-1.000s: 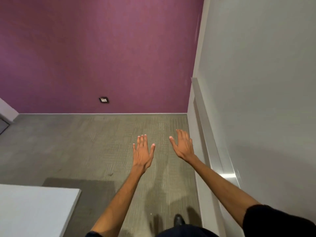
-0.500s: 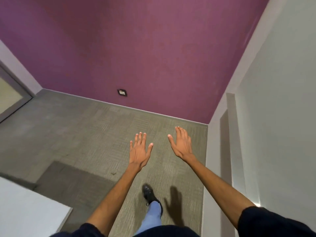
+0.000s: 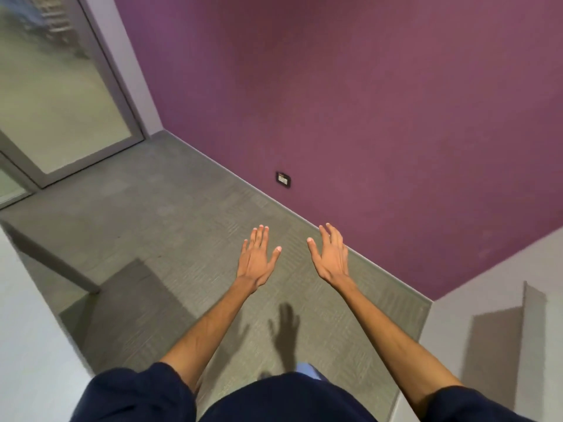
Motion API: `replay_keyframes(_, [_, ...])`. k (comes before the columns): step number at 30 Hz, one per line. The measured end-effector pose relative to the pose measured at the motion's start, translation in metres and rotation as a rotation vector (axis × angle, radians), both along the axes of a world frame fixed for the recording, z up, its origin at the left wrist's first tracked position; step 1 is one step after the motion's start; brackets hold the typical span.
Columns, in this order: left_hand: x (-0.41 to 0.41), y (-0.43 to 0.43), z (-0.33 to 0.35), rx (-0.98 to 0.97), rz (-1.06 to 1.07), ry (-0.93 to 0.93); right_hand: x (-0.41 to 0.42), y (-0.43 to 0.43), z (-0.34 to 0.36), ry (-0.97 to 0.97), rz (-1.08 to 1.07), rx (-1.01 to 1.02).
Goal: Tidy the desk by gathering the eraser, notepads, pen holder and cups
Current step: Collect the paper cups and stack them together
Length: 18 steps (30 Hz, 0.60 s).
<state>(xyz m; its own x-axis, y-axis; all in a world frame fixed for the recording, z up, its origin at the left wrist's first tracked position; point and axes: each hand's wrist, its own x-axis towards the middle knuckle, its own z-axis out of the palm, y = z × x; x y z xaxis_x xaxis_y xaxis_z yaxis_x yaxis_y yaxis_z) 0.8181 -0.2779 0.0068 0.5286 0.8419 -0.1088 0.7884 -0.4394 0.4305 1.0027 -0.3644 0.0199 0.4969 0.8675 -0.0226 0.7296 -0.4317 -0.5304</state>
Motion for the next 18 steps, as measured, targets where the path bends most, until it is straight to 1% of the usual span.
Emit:
replay_keyframes(3, [0.002, 0.031, 0.0, -0.001, 0.068, -0.035, 0.008, 0.047, -0.003, 0.019, 0.065, -0.004])
replay_keyframes(10, [0.012, 0.107, -0.009, 0.004, 0.27, -0.003, 0.025, 0.163, -0.017, 0.051, 0.262, -0.009])
replay_keyframes(18, [0.047, 0.204, 0.002, 0.042, 0.468, -0.032, 0.057, 0.302, 0.0, 0.036, 0.484, 0.046])
